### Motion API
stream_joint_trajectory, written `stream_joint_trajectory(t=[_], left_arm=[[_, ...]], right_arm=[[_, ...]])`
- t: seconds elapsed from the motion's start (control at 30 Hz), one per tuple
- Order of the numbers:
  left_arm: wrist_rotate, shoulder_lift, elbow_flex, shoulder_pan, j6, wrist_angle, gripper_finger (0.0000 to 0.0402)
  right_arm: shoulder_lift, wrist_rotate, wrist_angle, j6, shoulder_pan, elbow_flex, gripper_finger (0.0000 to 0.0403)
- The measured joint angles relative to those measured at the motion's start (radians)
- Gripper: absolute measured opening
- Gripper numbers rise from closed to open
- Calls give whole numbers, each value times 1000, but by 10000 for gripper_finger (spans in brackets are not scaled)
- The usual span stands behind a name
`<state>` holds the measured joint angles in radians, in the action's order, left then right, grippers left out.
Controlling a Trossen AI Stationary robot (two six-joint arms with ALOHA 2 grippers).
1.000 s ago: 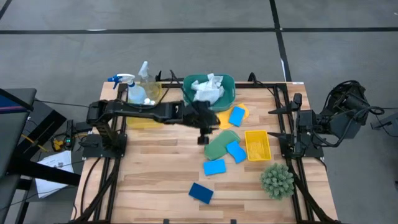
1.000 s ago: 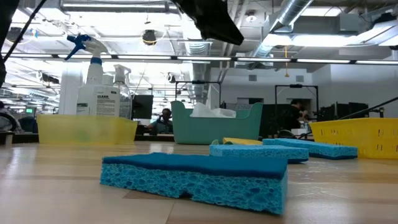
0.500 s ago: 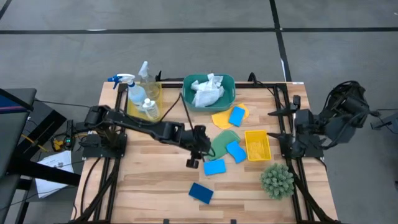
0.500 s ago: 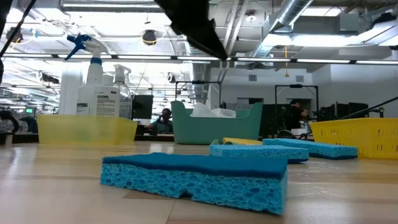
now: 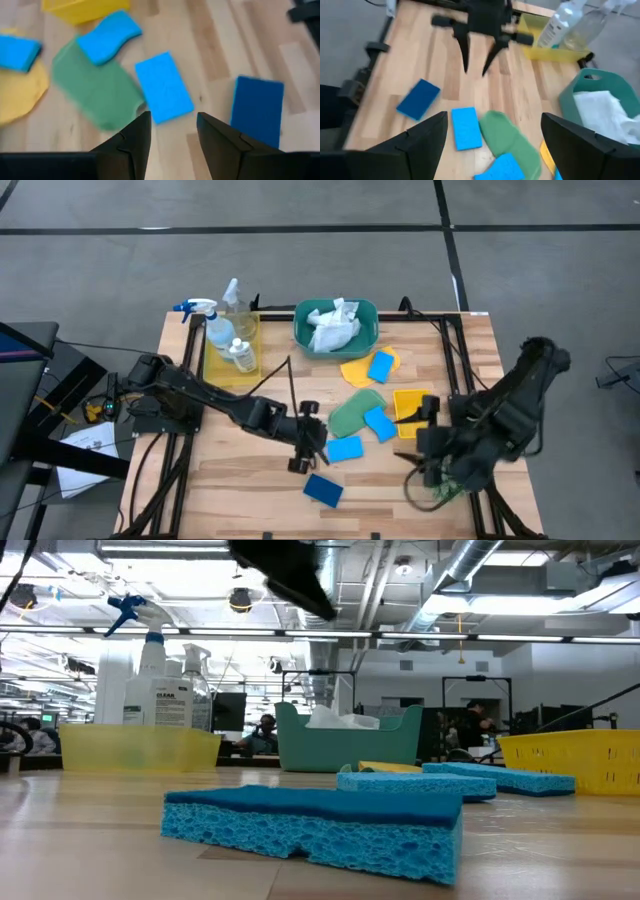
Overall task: Pick & Place Kitchen Items
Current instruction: Put the blue sponge into the right yellow bin
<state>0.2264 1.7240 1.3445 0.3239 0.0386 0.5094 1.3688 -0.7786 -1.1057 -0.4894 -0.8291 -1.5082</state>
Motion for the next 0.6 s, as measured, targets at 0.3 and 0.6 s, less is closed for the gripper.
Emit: stream_joint_trajectory(t=[0.3,0.6], left_arm=[[395,-148,0,91,288,301,155],[712,-404,-261,208,483,213,155]], right_arm=[[131,-58,-32,-106,38,-1,311],[202,10,28,-111,109,-1,311]])
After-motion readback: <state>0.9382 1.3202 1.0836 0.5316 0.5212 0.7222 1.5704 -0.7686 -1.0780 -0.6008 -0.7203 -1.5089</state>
